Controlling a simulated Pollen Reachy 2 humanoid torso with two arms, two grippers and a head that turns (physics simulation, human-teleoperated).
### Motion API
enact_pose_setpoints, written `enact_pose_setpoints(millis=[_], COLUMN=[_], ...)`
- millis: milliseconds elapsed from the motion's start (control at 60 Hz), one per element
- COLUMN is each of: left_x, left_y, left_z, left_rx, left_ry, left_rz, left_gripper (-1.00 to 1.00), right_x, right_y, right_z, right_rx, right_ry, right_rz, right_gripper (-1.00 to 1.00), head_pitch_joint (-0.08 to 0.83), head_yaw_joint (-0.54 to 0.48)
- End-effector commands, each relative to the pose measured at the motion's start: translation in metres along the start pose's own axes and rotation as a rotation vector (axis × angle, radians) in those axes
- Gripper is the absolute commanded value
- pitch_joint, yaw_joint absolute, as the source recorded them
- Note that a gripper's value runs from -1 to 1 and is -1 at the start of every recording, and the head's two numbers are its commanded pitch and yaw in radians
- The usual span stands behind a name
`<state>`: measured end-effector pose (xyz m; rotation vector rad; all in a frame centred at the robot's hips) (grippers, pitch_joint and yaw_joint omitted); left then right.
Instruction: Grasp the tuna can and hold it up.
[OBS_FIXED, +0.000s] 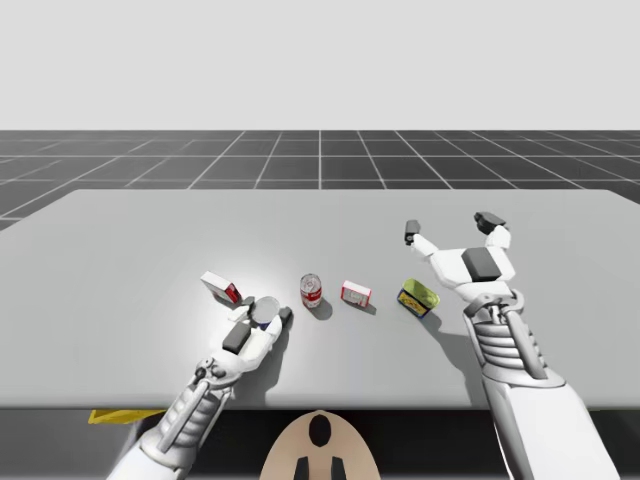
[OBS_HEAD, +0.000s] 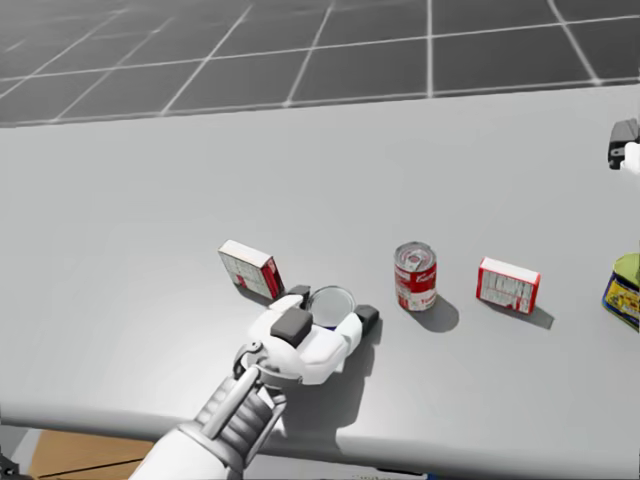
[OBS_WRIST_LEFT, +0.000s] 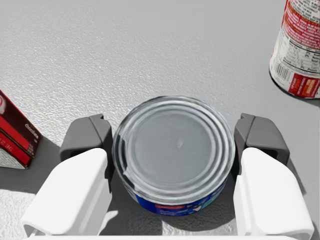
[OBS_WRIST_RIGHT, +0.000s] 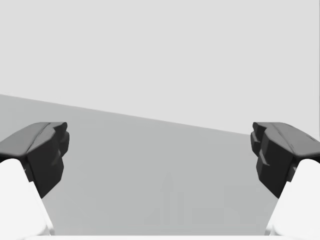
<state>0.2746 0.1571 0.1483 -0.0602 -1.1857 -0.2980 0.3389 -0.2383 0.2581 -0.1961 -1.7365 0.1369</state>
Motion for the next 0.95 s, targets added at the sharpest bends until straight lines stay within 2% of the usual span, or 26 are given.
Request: enact_pose_setpoints(millis=[17, 217, 317, 533, 700, 800, 833, 850, 867, 950], left_x=[-0.006, -0.003, 0.005, 0.059, 0.102, 0.128, 0.136, 0.142, 0.148, 0.171], left_y=[-0.008, -0.007, -0.005, 0.010, 0.029, 0.033, 0.033, 0.032, 0.031, 0.026], left_z=[0.001, 0.002, 0.005, 0.031, 0.045, 0.056, 0.061, 0.064, 0.068, 0.085], left_rx=[-0.029, -0.031, -0.035, -0.031, -0.020, -0.014, -0.013, -0.016, -0.018, -0.025], left_ry=[0.039, 0.032, 0.021, -0.113, -0.198, -0.260, -0.282, -0.297, -0.312, -0.385], left_rz=[0.019, 0.029, 0.038, 0.038, 0.061, 0.049, 0.043, 0.041, 0.037, 0.008], left_gripper=[1.00, 1.00, 1.00, 1.00, 1.00, 1.00, 1.00, 1.00, 1.00, 1.00], right_x=[0.000, 0.002, 0.002, 0.003, 0.004, 0.003, 0.001, -0.001, -0.001, -0.002], right_y=[-0.001, -0.003, -0.004, -0.005, -0.006, -0.007, -0.005, -0.005, -0.005, -0.006], right_z=[0.001, 0.001, 0.001, 0.001, -0.003, -0.010, -0.012, -0.014, -0.014, -0.013], right_rx=[-0.003, -0.008, -0.009, -0.006, 0.016, 0.014, 0.017, 0.008, 0.010, 0.026], right_ry=[-0.001, -0.005, -0.005, -0.002, 0.012, -0.016, -0.034, -0.077, -0.059, -0.034], right_rz=[-0.002, -0.012, -0.014, -0.027, -0.031, -0.044, -0.082, -0.068, -0.041, -0.055], right_gripper=[-1.00, -1.00, -1.00, -1.00, -1.00, -1.00, -1.00, -1.00, -1.00, -1.00], head_pitch_joint=[0.499, 0.383, 0.369, 0.364, 0.359, 0.356, 0.356, 0.355, 0.354, 0.350], head_yaw_joint=[0.24, 0.25, 0.25, 0.25, 0.25, 0.25, 0.25, 0.25, 0.25, 0.24])
